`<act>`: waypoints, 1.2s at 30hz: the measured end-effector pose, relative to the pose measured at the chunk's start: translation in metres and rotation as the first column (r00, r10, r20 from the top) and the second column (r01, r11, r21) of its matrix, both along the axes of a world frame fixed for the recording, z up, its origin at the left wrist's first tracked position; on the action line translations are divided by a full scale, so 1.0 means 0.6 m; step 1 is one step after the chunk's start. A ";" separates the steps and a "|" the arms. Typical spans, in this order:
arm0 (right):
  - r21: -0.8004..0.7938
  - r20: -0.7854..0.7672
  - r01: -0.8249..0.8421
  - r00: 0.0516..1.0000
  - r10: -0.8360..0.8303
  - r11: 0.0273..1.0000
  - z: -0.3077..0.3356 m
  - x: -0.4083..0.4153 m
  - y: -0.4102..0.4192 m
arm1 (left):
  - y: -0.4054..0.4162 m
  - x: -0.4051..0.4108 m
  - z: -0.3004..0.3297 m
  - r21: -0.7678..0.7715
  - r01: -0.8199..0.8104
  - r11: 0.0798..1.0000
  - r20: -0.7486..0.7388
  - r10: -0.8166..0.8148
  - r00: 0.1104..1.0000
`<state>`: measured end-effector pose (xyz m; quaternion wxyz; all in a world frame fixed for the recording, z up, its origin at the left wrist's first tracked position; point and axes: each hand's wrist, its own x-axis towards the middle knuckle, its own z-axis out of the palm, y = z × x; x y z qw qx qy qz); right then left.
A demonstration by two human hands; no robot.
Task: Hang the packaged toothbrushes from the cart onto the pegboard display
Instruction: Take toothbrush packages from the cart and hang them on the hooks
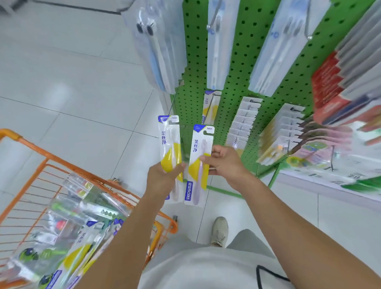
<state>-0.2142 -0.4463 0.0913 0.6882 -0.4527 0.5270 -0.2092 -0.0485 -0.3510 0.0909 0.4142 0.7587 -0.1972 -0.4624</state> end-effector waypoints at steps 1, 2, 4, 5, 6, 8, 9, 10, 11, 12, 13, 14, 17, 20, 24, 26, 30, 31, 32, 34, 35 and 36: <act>-0.004 0.000 -0.003 1.000 0.003 1.000 -0.006 0.000 -0.007 | 0.000 -0.001 0.000 0.009 -0.024 1.000 0.021 0.024 0.999; -0.006 0.002 -0.011 1.000 0.011 1.000 -0.010 0.001 -0.012 | 0.001 -0.002 0.000 0.011 -0.032 0.999 0.036 0.031 0.999; -0.015 0.003 -0.024 1.000 0.024 1.000 -0.017 0.009 -0.019 | 0.005 0.007 -0.001 0.012 -0.014 1.000 0.047 0.014 0.999; -0.013 0.004 -0.026 1.000 0.026 1.000 -0.022 0.014 -0.021 | 0.007 0.012 0.002 0.014 0.002 1.000 0.050 -0.003 0.999; -0.009 0.002 -0.024 1.000 0.024 1.000 -0.026 0.021 -0.023 | 0.009 0.018 0.004 0.011 0.019 1.000 0.052 -0.020 0.998; 0.007 -0.020 0.008 1.000 -0.008 1.000 -0.039 0.031 -0.029 | 0.011 0.028 0.008 0.006 0.058 0.998 0.059 -0.058 0.997; 0.011 -0.038 0.026 0.999 -0.026 1.000 -0.045 0.034 -0.032 | 0.012 0.031 0.010 0.006 0.075 0.997 0.064 -0.075 0.995; 0.019 -0.061 0.047 0.997 -0.046 0.999 -0.050 0.037 -0.034 | 0.013 0.035 0.011 -0.004 0.090 0.996 0.062 -0.089 0.994; 0.031 -0.083 0.066 0.994 -0.064 0.997 -0.057 0.038 -0.035 | 0.013 0.036 0.011 -0.010 0.101 0.995 0.056 -0.101 0.993; 0.045 -0.106 0.087 0.991 -0.082 0.995 -0.065 0.039 -0.037 | 0.014 0.037 0.009 -0.017 0.114 0.993 0.046 -0.113 0.993; 0.055 -0.133 0.110 0.986 -0.102 0.992 -0.077 0.042 -0.043 | 0.014 0.037 0.007 -0.016 0.125 0.992 0.037 -0.125 0.991; 0.067 -0.166 0.138 0.978 -0.125 0.988 -0.087 0.047 -0.050 | 0.014 0.038 0.001 -0.018 0.140 0.990 0.030 -0.139 0.990; 0.132 -0.376 0.220 0.914 -0.156 0.967 -0.101 0.072 -0.086 | 0.015 0.034 -0.012 -0.019 0.188 0.982 0.023 -0.187 0.982; 0.256 -0.433 0.327 0.880 -0.194 0.910 -0.074 0.098 -0.108 | 0.020 0.031 -0.022 -0.036 0.240 0.970 0.029 -0.239 0.971; 0.462 -0.204 0.443 0.896 -0.393 0.769 -0.050 0.102 -0.088 | 0.022 0.035 -0.031 -0.094 0.259 0.961 -0.023 -0.262 0.965; 0.445 -0.160 0.400 0.916 -0.368 0.801 -0.043 0.086 -0.056 | 0.016 0.037 -0.028 -0.094 0.277 0.956 -0.043 -0.281 0.959; 0.296 0.068 0.106 0.989 -0.132 0.949 -0.014 0.044 0.015 | -0.001 0.038 -0.029 -0.087 0.379 0.921 -0.060 -0.385 0.921; 0.234 0.105 0.028 0.993 -0.054 0.972 -0.005 0.039 0.023 | -0.005 0.036 -0.029 -0.091 0.414 0.906 -0.057 -0.419 0.906; 0.170 0.114 -0.018 0.994 -0.002 0.985 0.001 0.039 0.027 | -0.010 0.033 -0.030 -0.095 0.437 0.895 -0.052 -0.442 0.895; 0.062 0.073 -0.005 0.997 0.000 0.998 0.003 0.047 0.025 | -0.018 0.028 -0.035 -0.100 0.464 0.880 -0.054 -0.470 0.881; 0.034 0.056 0.033 0.998 -0.035 0.999 0.001 0.051 0.023 | -0.021 0.025 -0.036 -0.092 0.485 0.870 -0.043 -0.490 0.870; 0.023 0.054 0.062 0.997 -0.063 0.998 -0.002 0.054 0.021 | -0.024 0.022 -0.038 -0.079 0.514 0.854 -0.012 -0.517 0.856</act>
